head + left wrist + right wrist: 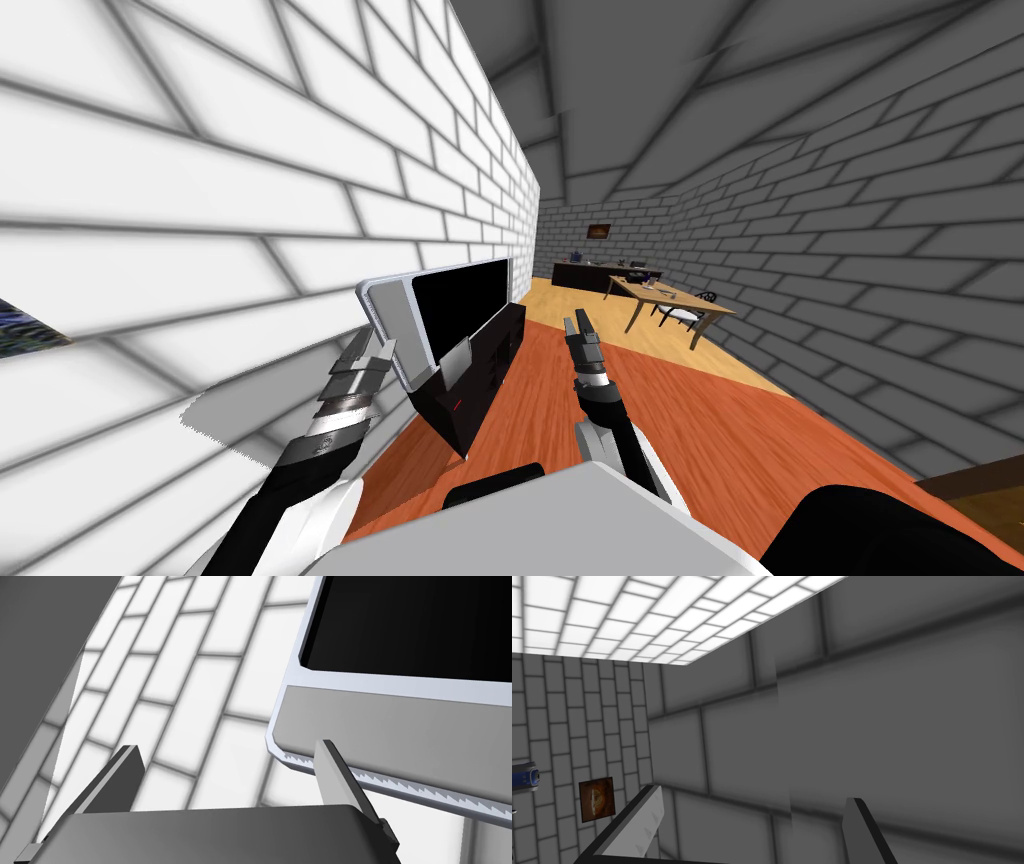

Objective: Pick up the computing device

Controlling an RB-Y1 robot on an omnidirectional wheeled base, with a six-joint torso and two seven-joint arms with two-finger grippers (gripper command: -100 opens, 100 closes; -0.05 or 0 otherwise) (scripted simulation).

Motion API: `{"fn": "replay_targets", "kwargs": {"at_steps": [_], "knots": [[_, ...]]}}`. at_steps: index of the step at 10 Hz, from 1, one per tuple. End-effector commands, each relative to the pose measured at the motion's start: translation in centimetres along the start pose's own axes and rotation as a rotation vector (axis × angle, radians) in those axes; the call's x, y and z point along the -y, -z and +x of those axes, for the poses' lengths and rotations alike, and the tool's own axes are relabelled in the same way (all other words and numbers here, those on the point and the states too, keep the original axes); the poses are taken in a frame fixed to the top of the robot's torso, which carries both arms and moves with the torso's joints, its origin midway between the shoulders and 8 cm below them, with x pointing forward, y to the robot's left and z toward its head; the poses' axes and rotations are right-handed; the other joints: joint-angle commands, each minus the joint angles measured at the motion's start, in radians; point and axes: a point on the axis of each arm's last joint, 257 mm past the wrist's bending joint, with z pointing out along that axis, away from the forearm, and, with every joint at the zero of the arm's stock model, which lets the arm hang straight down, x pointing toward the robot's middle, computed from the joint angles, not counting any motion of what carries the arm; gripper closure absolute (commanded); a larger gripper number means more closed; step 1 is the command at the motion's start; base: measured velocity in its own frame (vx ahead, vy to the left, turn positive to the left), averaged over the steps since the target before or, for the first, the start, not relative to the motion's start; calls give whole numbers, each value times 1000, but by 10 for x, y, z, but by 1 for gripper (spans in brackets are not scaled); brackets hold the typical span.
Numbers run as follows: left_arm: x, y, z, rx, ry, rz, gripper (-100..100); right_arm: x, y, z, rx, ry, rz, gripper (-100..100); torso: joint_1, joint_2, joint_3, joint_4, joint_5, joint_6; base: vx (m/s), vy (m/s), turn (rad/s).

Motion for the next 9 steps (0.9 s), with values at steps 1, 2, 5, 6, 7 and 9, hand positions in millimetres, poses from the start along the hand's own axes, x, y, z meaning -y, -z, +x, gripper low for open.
{"fn": "replay_targets", "kwargs": {"at_steps": [1,2,5,6,7,9], "knots": [[-17,1,-2,-13,25,-60,-100,0,0,0,0,0,0,0,0,0,0,0,0,0,5,-21,22],[-20,1,-2,-13,25,-72,-100,0,0,0,0,0,0,0,0,0,0,0,0,0,5,-20,12],[-53,6,-6,-32,76,-188,-100,0,0,0,0,0,0,0,0,0,0,0,0,0,5,-23,23],[-58,7,-6,-32,76,-207,-100,0,0,0,0,0,0,0,0,0,0,0,0,0,9,-24,17],[-59,8,-6,-32,76,-211,-100,0,0,0,0,0,0,0,0,0,0,0,0,0,4,-10,3],[-79,13,-8,-38,103,-288,-100,0,0,0,0,0,0,0,0,0,0,0,0,0,9,-24,24]]}}
